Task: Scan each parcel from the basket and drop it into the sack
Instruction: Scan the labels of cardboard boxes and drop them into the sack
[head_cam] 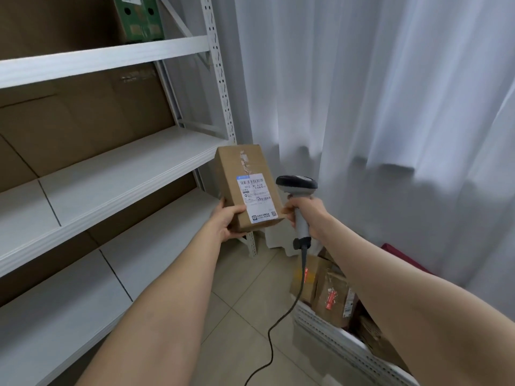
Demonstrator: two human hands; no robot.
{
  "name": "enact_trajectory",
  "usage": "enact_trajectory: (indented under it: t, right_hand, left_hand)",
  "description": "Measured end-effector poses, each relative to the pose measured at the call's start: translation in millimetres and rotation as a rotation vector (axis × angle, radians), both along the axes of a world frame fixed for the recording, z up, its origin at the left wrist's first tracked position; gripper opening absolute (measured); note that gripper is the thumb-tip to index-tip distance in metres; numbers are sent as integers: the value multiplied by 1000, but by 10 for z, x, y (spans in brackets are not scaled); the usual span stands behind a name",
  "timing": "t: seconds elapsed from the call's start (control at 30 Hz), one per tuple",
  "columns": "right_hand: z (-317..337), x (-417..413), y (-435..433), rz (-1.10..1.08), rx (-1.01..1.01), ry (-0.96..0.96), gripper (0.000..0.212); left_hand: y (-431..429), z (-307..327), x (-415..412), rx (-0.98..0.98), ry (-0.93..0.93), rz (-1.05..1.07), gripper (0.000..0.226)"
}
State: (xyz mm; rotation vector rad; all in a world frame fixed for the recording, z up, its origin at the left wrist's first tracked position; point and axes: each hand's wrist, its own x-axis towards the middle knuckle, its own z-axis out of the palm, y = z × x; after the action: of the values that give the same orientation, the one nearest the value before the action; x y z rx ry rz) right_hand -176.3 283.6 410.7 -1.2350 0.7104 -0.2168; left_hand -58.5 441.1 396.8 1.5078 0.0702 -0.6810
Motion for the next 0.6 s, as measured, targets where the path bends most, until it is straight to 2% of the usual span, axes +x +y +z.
enact_trajectory:
  t: [0.1,0.23,0.4,0.6]
  right_hand:
    - [-3,-31,80,124,-70,21,20]
    - [24,-36,215,217,-140,81,15]
    - [37,-27,333,240,-170,135,4]
    - [37,-3,416,232,-164,140,2]
  left_hand:
    - [89,-57,25,8,-12,47,59]
    - [186,-132,56,11,-16,89,57]
    - [277,-177,103,15,-14,115,58]
    - [327,-210,166,6,-19,123,62]
